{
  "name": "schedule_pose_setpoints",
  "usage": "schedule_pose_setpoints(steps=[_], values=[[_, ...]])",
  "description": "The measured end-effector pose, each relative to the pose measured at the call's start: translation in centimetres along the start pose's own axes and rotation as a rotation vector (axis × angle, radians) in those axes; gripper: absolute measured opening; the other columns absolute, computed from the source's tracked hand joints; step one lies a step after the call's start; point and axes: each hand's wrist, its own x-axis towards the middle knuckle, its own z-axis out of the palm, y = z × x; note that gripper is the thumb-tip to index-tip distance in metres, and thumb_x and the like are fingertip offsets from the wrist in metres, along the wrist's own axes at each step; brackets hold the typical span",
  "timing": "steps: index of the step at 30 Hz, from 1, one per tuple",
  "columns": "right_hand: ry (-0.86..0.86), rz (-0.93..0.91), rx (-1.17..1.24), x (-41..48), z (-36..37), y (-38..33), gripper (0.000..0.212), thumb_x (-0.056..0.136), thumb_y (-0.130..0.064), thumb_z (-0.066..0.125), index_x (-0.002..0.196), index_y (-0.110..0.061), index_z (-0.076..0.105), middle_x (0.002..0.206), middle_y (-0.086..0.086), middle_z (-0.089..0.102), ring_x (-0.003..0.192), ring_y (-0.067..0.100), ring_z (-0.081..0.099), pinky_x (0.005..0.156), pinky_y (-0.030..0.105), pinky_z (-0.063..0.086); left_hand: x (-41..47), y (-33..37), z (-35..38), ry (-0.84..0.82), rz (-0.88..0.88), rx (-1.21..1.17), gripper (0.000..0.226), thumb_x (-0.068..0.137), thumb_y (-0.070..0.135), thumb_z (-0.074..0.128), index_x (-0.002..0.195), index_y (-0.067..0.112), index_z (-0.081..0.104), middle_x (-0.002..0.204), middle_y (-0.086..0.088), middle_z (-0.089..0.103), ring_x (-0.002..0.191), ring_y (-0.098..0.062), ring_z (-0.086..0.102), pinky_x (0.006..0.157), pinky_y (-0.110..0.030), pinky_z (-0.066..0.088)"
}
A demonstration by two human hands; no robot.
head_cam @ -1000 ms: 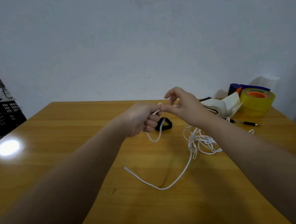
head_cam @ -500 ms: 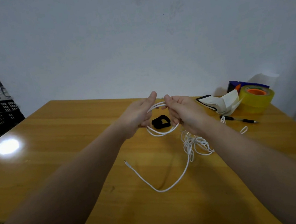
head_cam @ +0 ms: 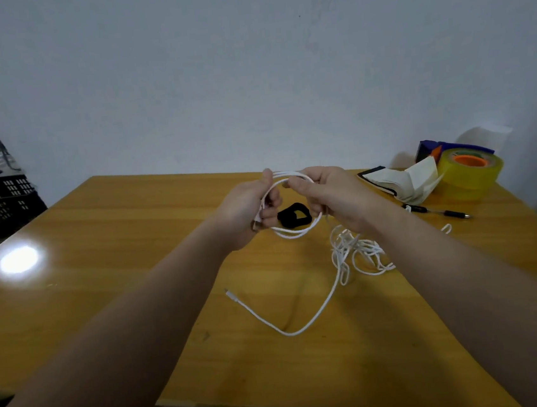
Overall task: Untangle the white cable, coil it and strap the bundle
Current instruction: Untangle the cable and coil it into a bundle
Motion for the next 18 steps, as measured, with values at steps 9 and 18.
schedule_pose_setpoints(steps=[9,18], values=[[0.223,-0.089,-0.268,0.4,0.8,0.7,0.025,0.096,-0.026,0.051,0.077,-0.013,0.06,0.042,-0.005,0.045,0.032,0.009,0.041,0.04,0.023,0.038,-0.7,0.2,0.4,-0.103,-0.062,0.211,0.047,0.098,0.052,0.031,0.081,0.012,0.049,0.051,0.004,0.023,0.04,-0.01,0.023,0.046,-0.022,0.035],[0.033,0.082,0.237,0.6,0.2,1.2,0.04,0.097,-0.026,0.048,0.059,-0.013,0.047,0.048,0.002,0.039,0.048,0.018,0.037,0.053,0.03,0.036,-0.4,0.1,0.3,-0.093,-0.099,-0.134,0.056,0.098,0.04,0.043,0.048,0.021,0.029,0.043,0.006,0.023,0.035,-0.008,0.021,0.037,-0.02,0.025]])
